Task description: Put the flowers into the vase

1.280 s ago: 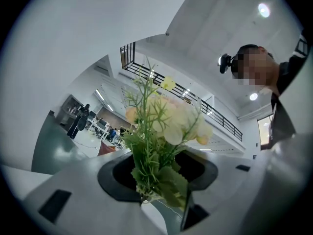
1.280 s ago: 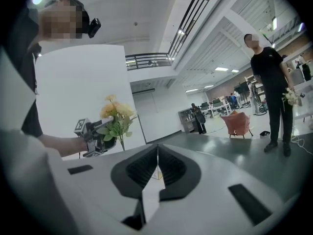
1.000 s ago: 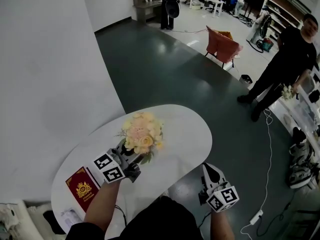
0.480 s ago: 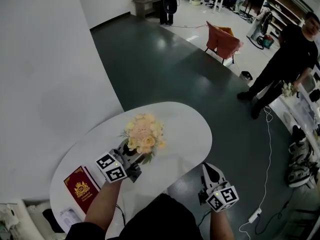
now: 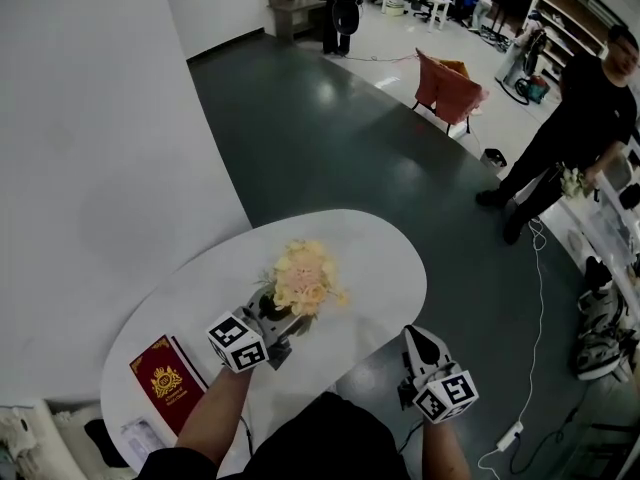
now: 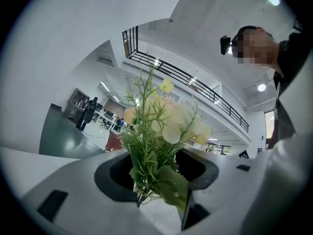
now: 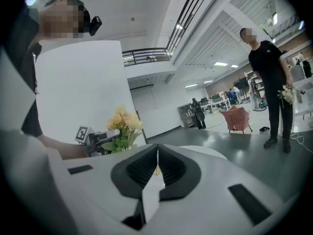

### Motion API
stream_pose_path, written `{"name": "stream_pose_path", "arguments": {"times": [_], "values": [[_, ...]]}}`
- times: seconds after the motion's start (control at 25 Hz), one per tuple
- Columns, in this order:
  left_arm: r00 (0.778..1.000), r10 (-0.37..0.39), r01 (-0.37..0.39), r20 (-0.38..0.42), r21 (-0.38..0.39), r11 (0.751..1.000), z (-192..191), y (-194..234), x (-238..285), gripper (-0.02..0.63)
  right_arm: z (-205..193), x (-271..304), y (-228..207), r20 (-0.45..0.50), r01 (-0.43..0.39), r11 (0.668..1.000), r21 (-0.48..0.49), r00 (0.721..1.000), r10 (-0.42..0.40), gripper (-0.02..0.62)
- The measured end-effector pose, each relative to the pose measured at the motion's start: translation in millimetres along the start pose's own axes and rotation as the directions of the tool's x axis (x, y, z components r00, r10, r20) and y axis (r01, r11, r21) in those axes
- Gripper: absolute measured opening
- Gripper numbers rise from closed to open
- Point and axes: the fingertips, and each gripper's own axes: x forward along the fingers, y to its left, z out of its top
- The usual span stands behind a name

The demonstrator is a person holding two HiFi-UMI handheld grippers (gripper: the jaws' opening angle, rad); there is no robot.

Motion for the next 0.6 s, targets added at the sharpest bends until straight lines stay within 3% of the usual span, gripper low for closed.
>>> {"name": "stream_pose_path", "arguments": {"times": [0.6], "values": [[0.998, -0.018, 0.020, -0.062, 0.038, 0.999, -18, -1, -3, 0.243, 2, 11, 8, -0.008, -0.023, 1.000, -0.009, 1.000, 0.023, 0.023]]}}
